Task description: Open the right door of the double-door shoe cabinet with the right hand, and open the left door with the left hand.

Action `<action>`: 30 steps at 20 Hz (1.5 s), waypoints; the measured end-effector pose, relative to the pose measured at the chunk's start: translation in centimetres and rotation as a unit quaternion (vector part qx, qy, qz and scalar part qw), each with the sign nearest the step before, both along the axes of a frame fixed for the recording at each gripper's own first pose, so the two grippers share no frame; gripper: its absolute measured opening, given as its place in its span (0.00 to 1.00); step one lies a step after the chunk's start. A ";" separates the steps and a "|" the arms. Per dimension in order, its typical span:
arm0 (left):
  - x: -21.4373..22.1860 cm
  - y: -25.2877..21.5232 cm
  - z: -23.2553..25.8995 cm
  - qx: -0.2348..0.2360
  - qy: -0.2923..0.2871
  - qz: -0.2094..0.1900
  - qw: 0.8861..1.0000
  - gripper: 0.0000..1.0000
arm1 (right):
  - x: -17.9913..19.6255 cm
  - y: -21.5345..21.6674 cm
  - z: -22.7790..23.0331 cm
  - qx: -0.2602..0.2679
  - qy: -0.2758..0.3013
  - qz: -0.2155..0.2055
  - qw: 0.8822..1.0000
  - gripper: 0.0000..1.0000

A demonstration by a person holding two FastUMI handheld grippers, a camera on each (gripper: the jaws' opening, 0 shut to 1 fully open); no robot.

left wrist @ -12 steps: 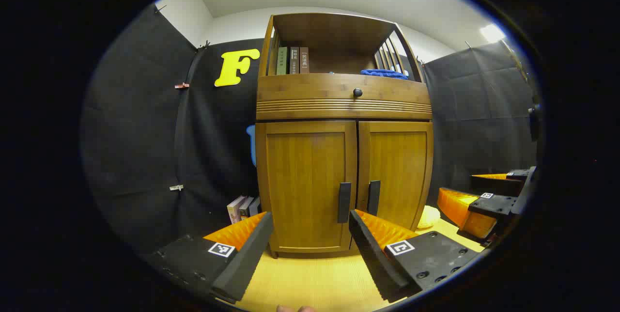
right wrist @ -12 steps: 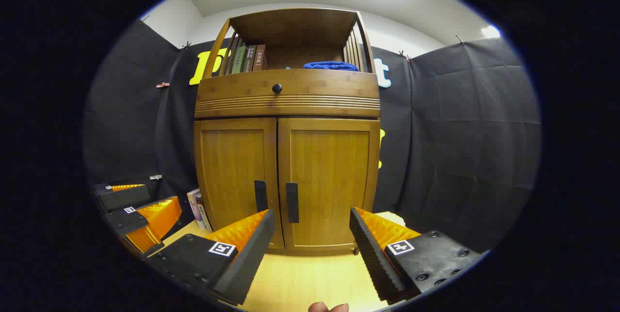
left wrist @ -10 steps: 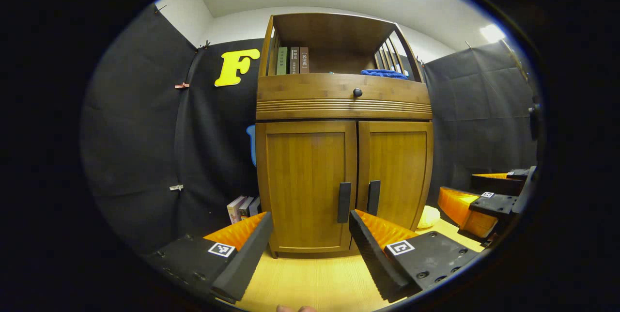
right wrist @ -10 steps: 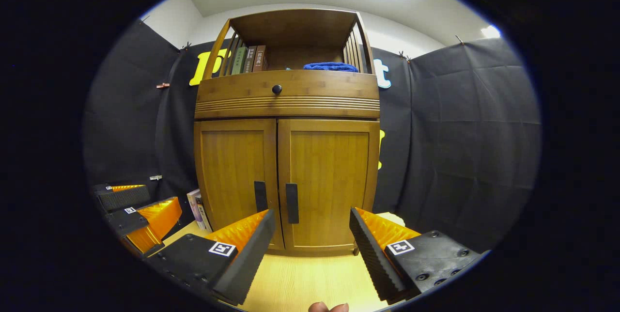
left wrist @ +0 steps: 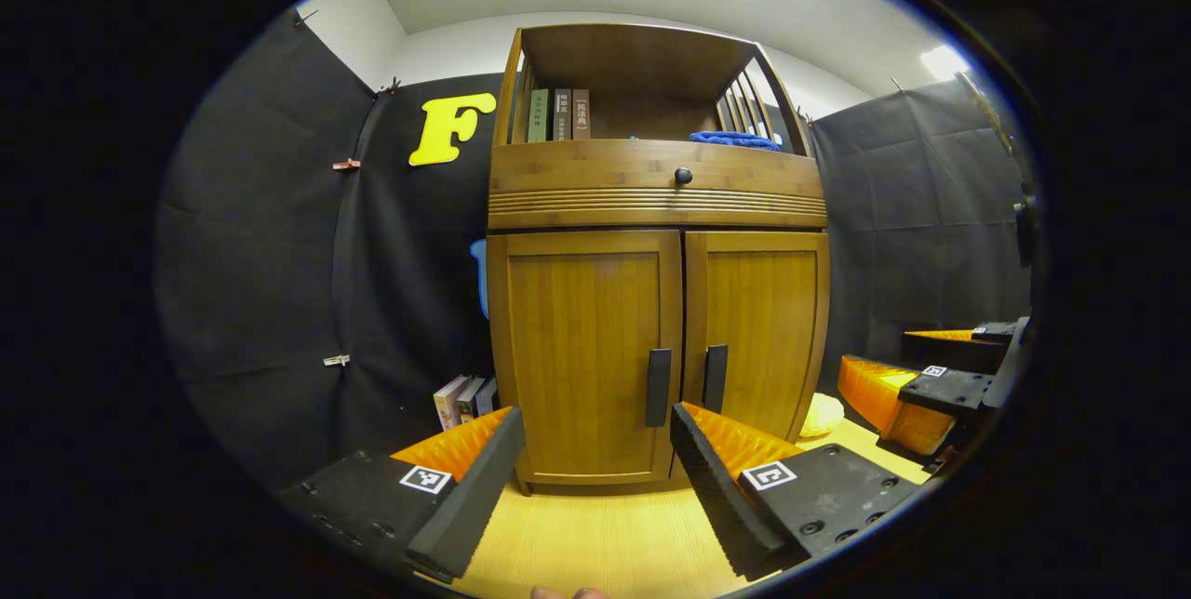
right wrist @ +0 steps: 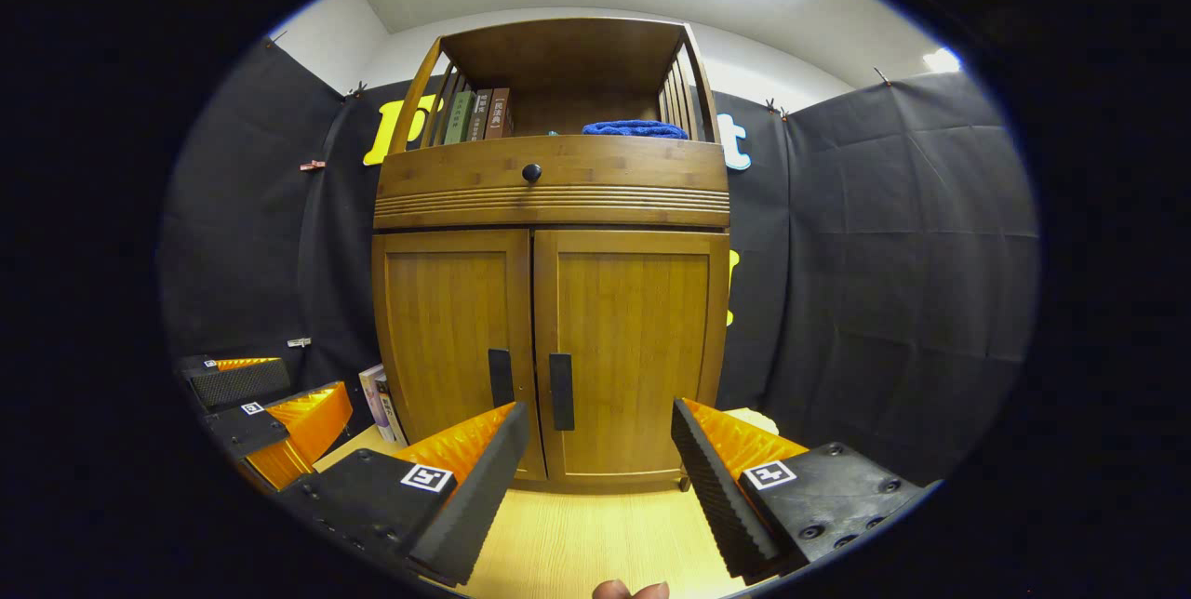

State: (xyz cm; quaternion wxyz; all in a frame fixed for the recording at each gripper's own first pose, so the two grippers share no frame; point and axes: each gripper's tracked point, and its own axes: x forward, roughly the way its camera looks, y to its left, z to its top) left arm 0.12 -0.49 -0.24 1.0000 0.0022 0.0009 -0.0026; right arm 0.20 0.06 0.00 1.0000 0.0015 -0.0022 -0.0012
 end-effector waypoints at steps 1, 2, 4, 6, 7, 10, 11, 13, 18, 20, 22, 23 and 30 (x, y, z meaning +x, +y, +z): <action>0.1 -0.1 0.0 -0.001 0.000 0.000 1.000 0.99 | 0.0 0.0 0.0 0.000 0.000 0.000 1.000 0.99; 0.1 0.0 0.0 -0.001 0.001 0.000 1.000 0.99 | 0.1 0.0 0.0 0.000 -0.001 0.000 1.000 0.97; 0.2 0.0 -0.1 0.000 0.001 0.001 1.000 0.98 | 0.2 0.1 0.1 0.001 -0.003 0.002 1.000 0.97; 0.2 0.1 -0.2 -0.001 0.001 0.001 1.000 0.98 | 0.5 0.2 0.3 0.001 -0.006 0.003 1.000 0.97; 0.3 0.1 -0.3 -0.001 0.001 0.000 1.000 0.98 | 0.7 0.2 0.3 0.000 -0.006 0.004 1.000 0.97; 0.8 0.3 -0.3 0.000 0.001 0.001 1.000 0.98 | 1.7 0.4 0.1 -0.001 -0.005 0.007 1.000 0.97; 1.2 0.4 -0.4 -0.001 0.001 0.002 1.000 0.98 | 2.2 0.4 0.0 0.000 -0.003 0.007 1.000 0.97; 1.5 0.6 -0.7 -0.002 0.003 0.003 1.000 0.98 | 3.4 0.4 -0.3 0.000 0.001 0.007 1.000 0.97; 2.9 1.4 -1.2 -0.004 0.007 0.003 1.000 0.98 | 7.4 1.2 -1.0 0.004 0.014 0.015 1.000 0.98; 3.6 1.6 -1.5 -0.002 0.009 0.000 1.000 0.98 | 9.5 1.7 -1.8 -0.003 0.021 0.021 1.000 0.96; 4.2 1.9 -1.7 0.001 0.011 -0.002 1.000 0.98 | 11.6 2.3 -2.9 -0.006 0.032 0.026 0.999 0.96; 4.4 2.0 -1.8 0.001 0.012 -0.003 1.000 0.98 | 12.8 2.8 -3.5 -0.005 0.035 0.031 0.999 0.96; 5.8 3.4 -3.2 0.000 0.025 -0.004 1.000 0.98 | 19.3 5.1 -7.8 0.028 0.065 0.049 0.996 0.98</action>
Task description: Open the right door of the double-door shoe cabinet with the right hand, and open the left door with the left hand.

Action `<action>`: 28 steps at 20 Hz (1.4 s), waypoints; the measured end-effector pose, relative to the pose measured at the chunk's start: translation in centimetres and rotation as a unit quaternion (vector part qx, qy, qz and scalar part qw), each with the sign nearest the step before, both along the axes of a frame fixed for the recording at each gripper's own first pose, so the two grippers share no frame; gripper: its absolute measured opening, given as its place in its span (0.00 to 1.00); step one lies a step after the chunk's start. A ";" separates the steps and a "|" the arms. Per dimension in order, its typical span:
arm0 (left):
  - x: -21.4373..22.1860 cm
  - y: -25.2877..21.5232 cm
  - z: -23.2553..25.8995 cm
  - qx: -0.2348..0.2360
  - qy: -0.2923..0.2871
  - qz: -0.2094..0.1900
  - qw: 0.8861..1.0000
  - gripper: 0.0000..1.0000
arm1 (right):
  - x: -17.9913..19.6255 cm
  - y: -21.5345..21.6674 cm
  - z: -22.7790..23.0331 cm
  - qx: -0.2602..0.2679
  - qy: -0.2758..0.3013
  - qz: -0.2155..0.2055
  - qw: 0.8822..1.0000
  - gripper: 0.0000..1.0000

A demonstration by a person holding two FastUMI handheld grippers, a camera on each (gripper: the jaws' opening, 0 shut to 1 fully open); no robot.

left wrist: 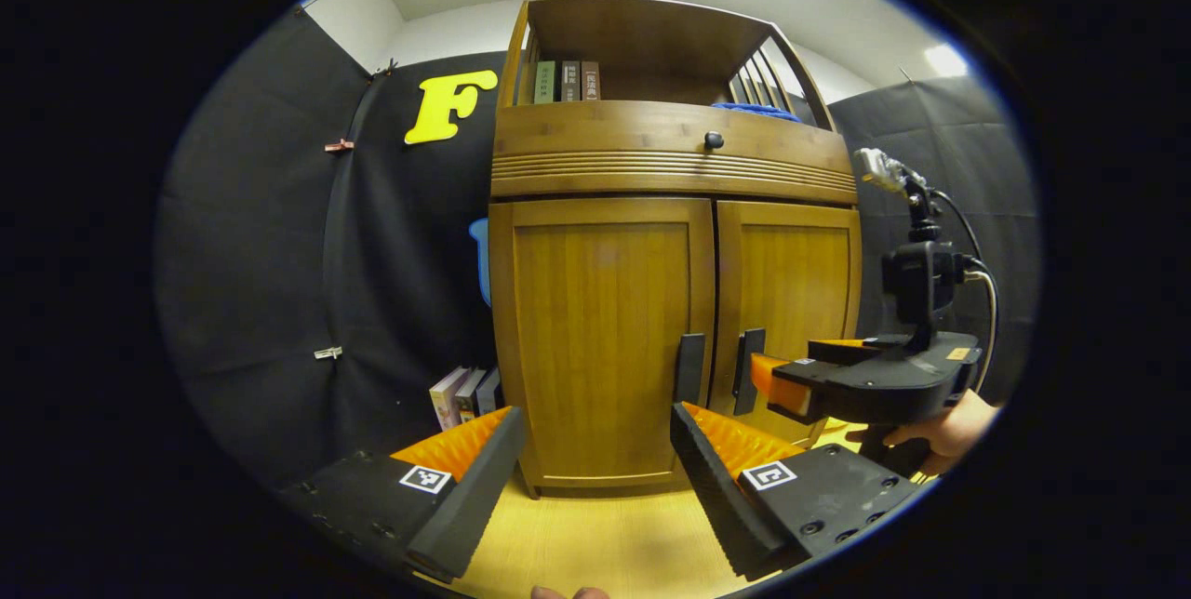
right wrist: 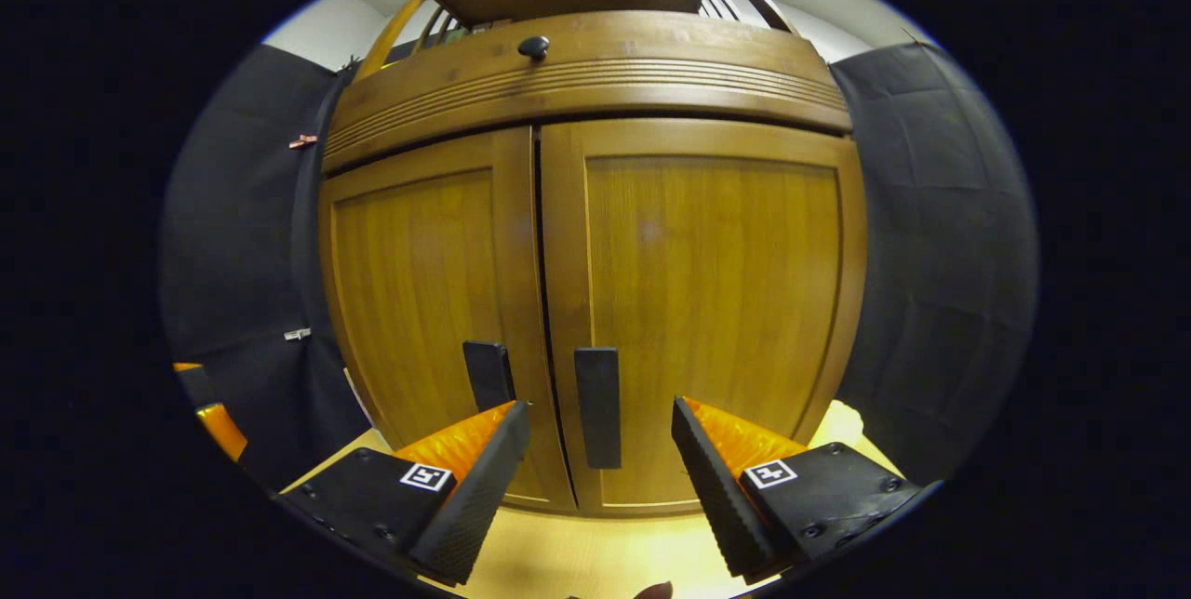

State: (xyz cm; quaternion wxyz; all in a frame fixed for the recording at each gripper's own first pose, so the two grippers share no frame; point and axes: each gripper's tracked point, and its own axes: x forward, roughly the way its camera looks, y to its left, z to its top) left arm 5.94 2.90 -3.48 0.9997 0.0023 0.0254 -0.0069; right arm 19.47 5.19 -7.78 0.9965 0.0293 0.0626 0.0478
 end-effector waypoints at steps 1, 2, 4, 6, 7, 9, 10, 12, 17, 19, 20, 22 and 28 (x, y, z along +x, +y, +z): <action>0.1 0.2 -0.2 -0.001 0.002 0.000 1.000 0.98 | 0.8 0.1 -0.3 -0.001 0.003 0.000 1.000 0.98; 0.1 0.4 -0.3 -0.002 0.005 0.000 1.000 0.99 | 1.7 0.3 -0.7 -0.004 0.005 0.000 1.000 0.98; 0.1 0.5 -0.5 -0.001 0.009 0.002 1.000 0.98 | 3.5 0.8 -1.8 -0.007 0.013 -0.002 1.000 0.98; 0.2 1.0 -0.8 0.000 0.011 0.006 1.000 0.98 | 4.8 0.7 -2.7 0.000 0.023 -0.006 1.000 0.95; 0.2 1.4 -0.9 0.000 0.013 0.008 1.000 0.98 | 5.4 0.8 -2.7 0.008 0.026 -0.011 1.000 0.88; 0.3 2.1 -1.2 0.000 0.015 0.011 1.000 0.98 | 6.1 1.0 -3.2 0.019 0.027 -0.018 0.999 0.77; 0.3 2.5 -1.3 0.001 0.016 0.013 1.000 0.98 | 6.4 0.9 -3.4 0.019 0.027 -0.023 0.999 0.60; 0.2 3.1 -1.7 0.001 0.021 0.018 1.000 0.98 | 6.6 0.5 -3.8 0.009 0.034 -0.033 0.999 0.49; -0.4 4.0 -1.9 -0.001 0.027 0.027 0.999 0.98 | 6.9 0.5 -4.0 -0.038 0.030 -0.033 0.998 0.30; -0.6 4.2 -1.7 0.006 0.025 0.028 0.999 0.98 | 6.8 0.5 -4.1 -0.032 0.034 -0.022 0.999 0.24; -0.7 4.3 -1.5 0.009 0.022 0.030 0.999 0.98 | 6.4 0.5 -4.1 -0.028 0.037 -0.015 0.999 0.24; -1.1 4.4 -1.1 0.008 0.017 0.033 0.999 0.98 | 5.6 0.4 -4.0 -0.025 0.038 -0.003 0.999 0.24; -2.3 3.7 -0.7 0.009 0.012 0.033 0.999 0.98 | 1.6 -0.7 -3.7 -0.012 0.035 0.020 0.999 0.24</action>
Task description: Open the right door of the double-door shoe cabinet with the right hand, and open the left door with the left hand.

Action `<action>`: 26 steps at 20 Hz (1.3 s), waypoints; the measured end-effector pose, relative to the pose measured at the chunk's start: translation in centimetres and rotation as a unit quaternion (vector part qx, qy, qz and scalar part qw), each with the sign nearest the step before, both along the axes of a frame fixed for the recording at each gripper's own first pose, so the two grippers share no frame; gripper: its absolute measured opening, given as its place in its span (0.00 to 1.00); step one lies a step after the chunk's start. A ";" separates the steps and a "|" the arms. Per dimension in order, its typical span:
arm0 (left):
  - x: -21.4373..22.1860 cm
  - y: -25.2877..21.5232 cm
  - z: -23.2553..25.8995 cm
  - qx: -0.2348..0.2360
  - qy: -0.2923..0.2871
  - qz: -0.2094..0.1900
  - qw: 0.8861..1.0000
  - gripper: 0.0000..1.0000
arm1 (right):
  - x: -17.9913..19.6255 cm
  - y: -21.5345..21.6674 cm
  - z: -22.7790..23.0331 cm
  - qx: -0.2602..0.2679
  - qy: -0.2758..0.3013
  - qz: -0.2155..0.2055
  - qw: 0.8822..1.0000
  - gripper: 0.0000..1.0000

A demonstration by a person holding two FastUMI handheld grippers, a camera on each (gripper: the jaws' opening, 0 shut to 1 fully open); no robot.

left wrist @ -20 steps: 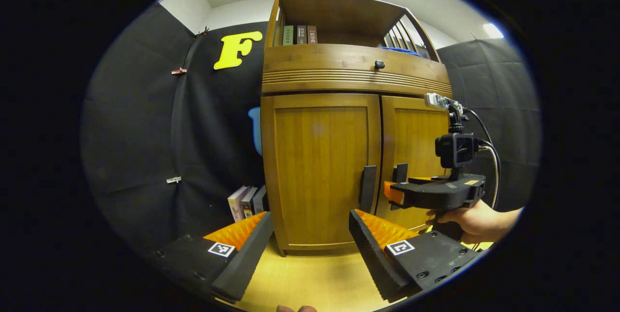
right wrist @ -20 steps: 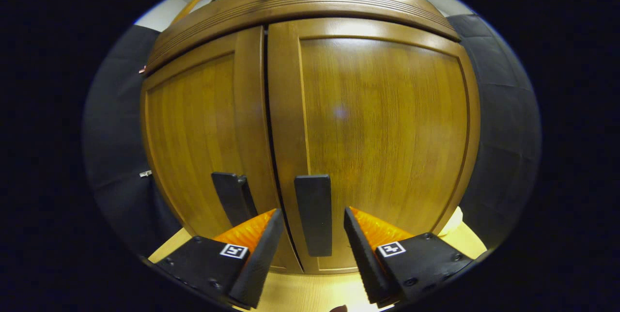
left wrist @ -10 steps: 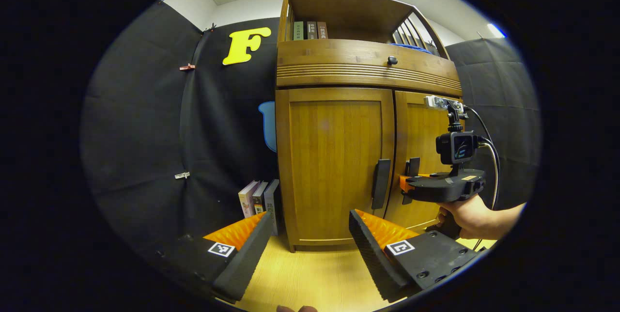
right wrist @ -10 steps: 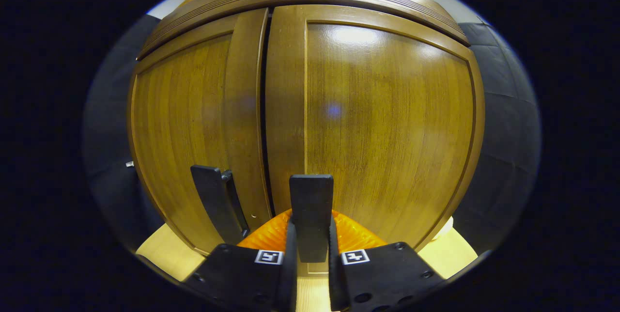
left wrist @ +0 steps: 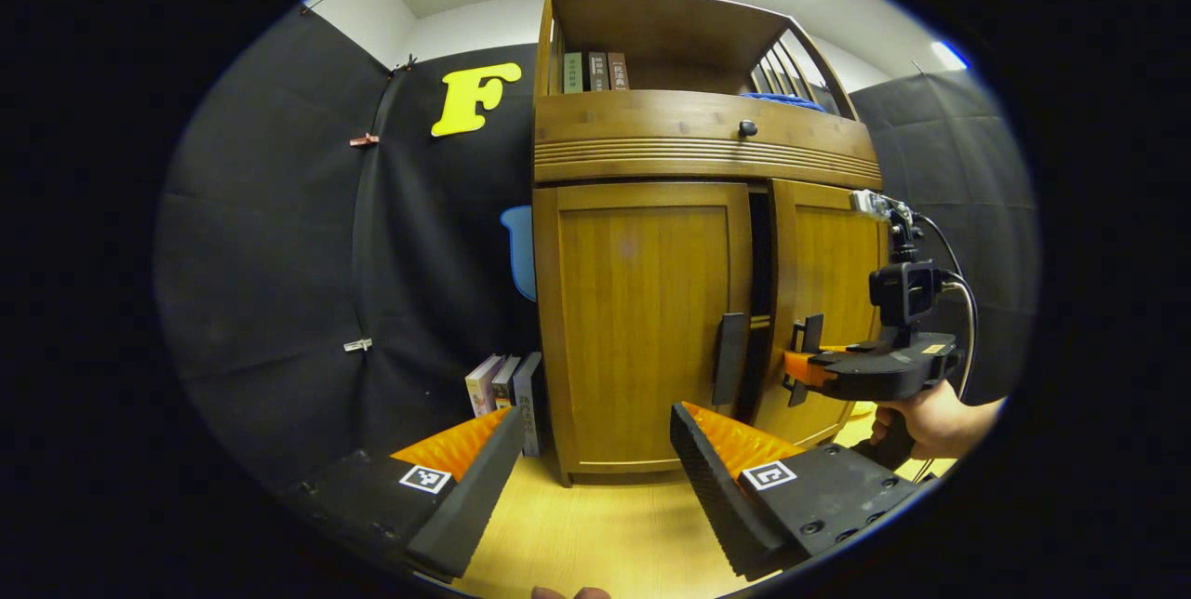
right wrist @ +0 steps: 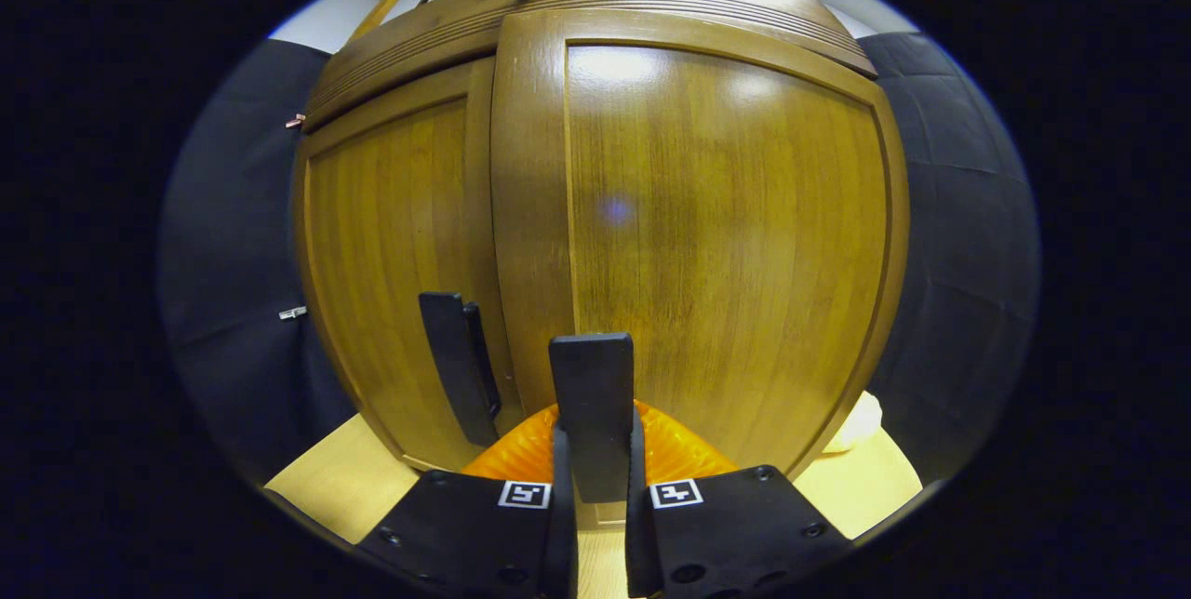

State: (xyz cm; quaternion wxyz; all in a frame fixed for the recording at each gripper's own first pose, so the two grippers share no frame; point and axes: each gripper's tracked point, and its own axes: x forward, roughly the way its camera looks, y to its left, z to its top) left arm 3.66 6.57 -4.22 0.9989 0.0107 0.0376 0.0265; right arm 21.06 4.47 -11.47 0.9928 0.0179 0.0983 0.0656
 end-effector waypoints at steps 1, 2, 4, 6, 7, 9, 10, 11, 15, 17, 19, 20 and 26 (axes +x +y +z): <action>-0.2 -0.2 0.0 0.000 -0.001 0.001 1.000 0.98 | -0.8 -0.3 0.1 0.001 0.000 0.002 1.000 0.24; -0.5 -0.4 0.1 -0.002 0.000 0.002 1.000 0.98 | -1.5 -0.6 0.1 0.004 0.000 0.003 1.000 0.24; -1.2 -1.1 0.2 -0.005 0.000 0.004 1.000 0.98 | -3.1 -1.5 0.1 0.014 0.002 0.004 1.000 0.24; -1.7 -1.9 0.4 -0.005 -0.001 0.005 1.000 0.98 | -4.5 -2.4 0.2 0.026 0.004 0.002 1.000 0.24; -2.0 -2.3 0.5 -0.004 -0.002 0.006 1.000 0.98 | -4.8 -2.5 0.2 0.027 0.005 0.002 1.000 0.24; -2.6 -3.3 0.7 -0.004 -0.003 0.008 1.000 0.98 | -5.8 -3.2 0.1 0.027 0.007 0.002 1.000 0.24; -3.0 -3.9 0.8 -0.004 -0.004 0.010 1.000 0.98 | -6.6 -3.7 -0.1 0.029 0.008 0.003 1.000 0.24; -3.3 -4.5 1.0 -0.005 -0.005 0.010 1.000 0.98 | -7.4 -4.3 -0.2 0.030 0.009 0.004 1.000 0.24; -4.1 -6.8 1.2 -0.007 -0.005 0.013 1.000 0.99 | -9.9 -6.7 -0.2 0.032 0.014 0.006 0.999 0.24; -4.2 -8.0 1.4 -0.006 -0.006 0.011 1.000 0.99 | -10.8 -8.0 -0.2 0.031 0.014 0.005 0.999 0.24; -4.0 -9.0 1.7 -0.006 -0.007 0.012 1.000 0.99 | -11.7 -9.3 -0.1 0.030 0.017 0.004 0.999 0.24; -3.9 -9.7 1.9 -0.007 -0.008 0.011 1.000 0.99 | -12.1 -9.9 -0.1 0.028 0.020 0.002 0.999 0.23; -3.3 -13.1 2.9 -0.006 -0.013 0.003 1.000 0.99 | -14.5 -14.5 0.6 0.008 0.023 -0.010 1.000 0.23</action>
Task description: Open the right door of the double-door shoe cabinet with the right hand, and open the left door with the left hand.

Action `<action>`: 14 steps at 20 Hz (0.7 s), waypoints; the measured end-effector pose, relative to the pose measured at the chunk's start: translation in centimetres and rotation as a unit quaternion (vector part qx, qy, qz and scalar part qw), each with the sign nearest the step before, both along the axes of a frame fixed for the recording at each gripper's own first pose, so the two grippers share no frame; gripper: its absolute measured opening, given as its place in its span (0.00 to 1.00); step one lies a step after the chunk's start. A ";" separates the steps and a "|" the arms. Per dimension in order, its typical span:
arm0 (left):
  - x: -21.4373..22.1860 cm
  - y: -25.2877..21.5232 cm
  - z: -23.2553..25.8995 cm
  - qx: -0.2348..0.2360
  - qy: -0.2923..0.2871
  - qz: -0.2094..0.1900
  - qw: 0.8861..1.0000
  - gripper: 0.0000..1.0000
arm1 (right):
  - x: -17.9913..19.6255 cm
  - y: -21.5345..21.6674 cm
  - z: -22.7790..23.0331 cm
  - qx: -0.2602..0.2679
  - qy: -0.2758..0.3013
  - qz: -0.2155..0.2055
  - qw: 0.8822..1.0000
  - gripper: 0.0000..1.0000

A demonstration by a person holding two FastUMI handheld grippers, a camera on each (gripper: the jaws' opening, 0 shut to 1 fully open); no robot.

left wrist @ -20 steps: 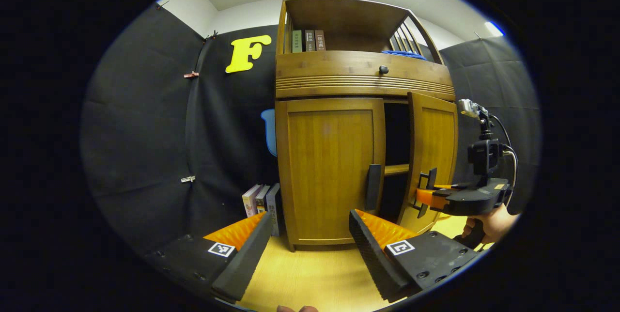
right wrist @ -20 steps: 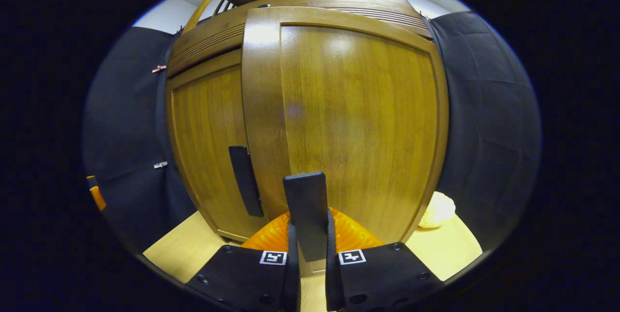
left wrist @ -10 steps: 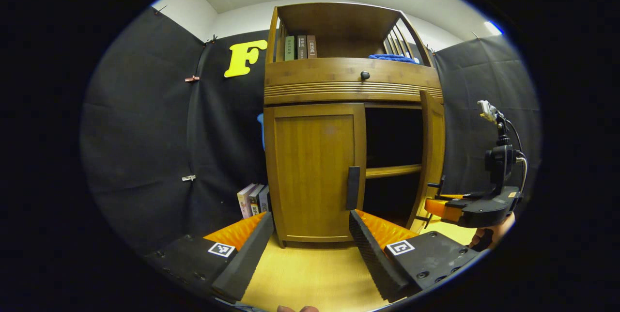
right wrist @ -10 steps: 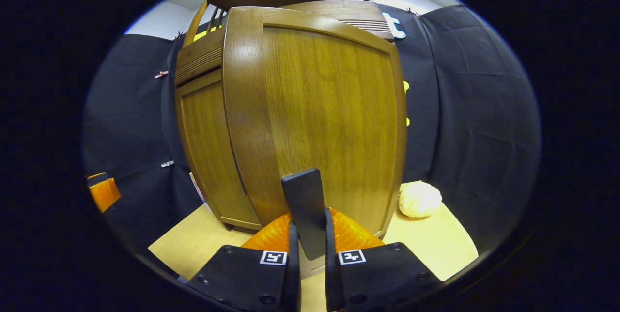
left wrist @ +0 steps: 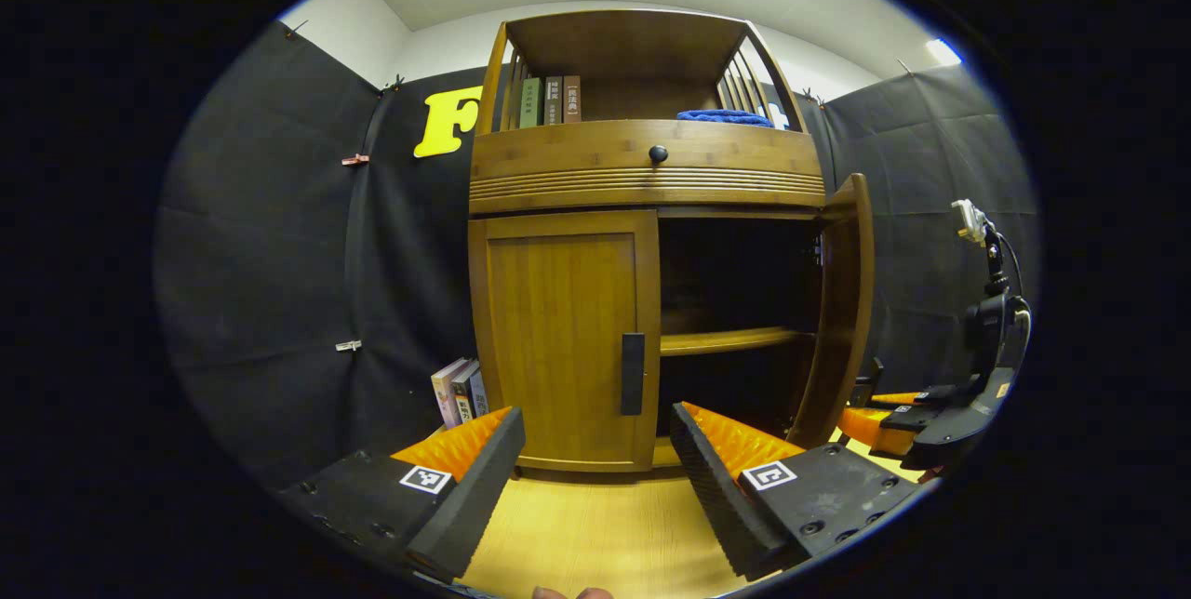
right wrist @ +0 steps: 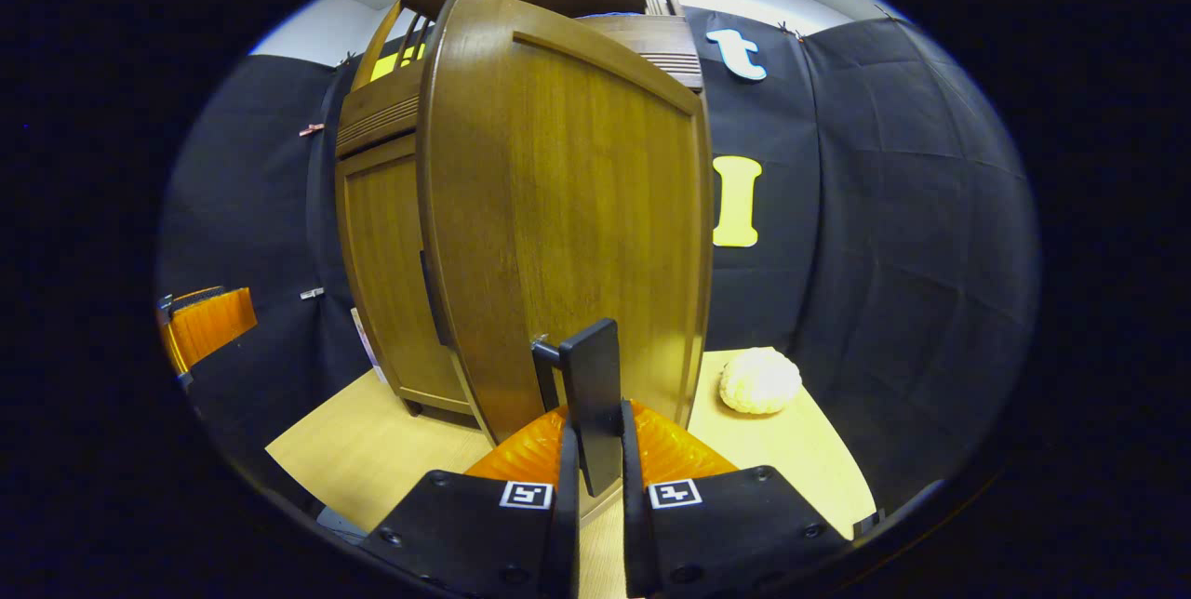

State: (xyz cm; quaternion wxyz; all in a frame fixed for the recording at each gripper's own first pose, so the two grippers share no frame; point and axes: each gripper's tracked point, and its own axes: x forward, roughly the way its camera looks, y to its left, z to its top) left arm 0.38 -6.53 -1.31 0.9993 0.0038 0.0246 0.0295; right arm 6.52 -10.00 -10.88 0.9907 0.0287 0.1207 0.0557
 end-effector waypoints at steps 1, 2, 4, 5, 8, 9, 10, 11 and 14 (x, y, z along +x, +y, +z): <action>0.1 -0.4 0.1 0.000 0.000 0.000 1.000 0.99 | -0.3 -0.7 -0.1 0.004 0.003 -0.002 1.000 0.23; 0.3 -0.8 0.1 0.000 0.000 -0.001 1.000 0.99 | -0.6 -1.3 -0.1 0.006 0.005 -0.003 1.000 0.23; 0.8 -1.7 0.3 0.001 0.001 -0.002 1.000 0.98 | -1.1 -2.7 -0.1 0.011 0.008 -0.005 1.000 0.22; 1.0 -2.1 0.4 0.000 0.001 -0.002 1.000 0.98 | -1.3 -3.6 -0.1 0.014 0.010 -0.006 1.000 0.22; 1.6 -3.1 0.5 -0.005 0.001 0.000 1.000 0.98 | -2.1 -5.9 0.2 0.014 0.012 -0.017 1.000 0.22; 1.9 -3.4 0.7 -0.005 0.000 0.000 1.000 0.99 | -2.3 -6.8 0.1 0.009 0.012 -0.022 1.000 0.22; 2.3 -3.8 0.9 -0.004 -0.001 0.000 1.000 0.99 | -2.4 -7.6 0.0 0.003 0.010 -0.026 1.000 0.22; 2.6 -4.1 0.9 -0.002 -0.001 -0.001 1.000 0.99 | -2.5 -8.7 0.1 -0.003 0.008 -0.032 0.999 0.21; 3.5 -5.1 1.0 0.000 0.000 -0.005 1.000 0.99 | -3.0 -10.8 0.8 0.006 0.003 -0.032 0.999 0.17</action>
